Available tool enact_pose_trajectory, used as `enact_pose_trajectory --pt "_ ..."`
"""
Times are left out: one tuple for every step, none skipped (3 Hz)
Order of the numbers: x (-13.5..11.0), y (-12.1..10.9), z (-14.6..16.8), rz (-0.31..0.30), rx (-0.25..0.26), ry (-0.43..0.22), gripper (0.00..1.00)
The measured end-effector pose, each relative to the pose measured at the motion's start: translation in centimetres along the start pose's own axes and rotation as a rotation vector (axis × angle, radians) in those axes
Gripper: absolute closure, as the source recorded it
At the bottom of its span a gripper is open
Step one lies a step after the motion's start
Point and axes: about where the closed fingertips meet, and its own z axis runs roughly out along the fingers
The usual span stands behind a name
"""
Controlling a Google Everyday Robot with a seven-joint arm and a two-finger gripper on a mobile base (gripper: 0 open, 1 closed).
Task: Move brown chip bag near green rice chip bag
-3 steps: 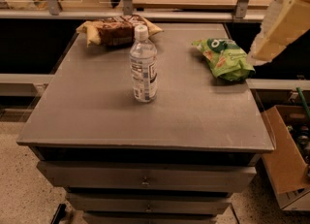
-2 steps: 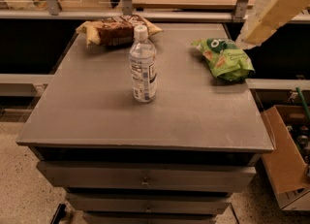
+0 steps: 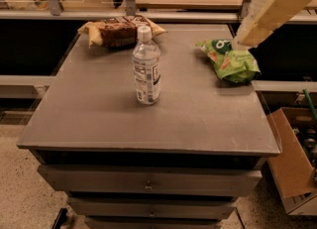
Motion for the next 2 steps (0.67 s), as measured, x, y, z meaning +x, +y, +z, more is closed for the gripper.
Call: enact_pose_trajectory --pt "-1.1 0.5 2.6 -0.033 0.008 -0.034 0.00" --pt "-2.4 0.8 5.5 -0.070 0.020 -0.094 0.00"
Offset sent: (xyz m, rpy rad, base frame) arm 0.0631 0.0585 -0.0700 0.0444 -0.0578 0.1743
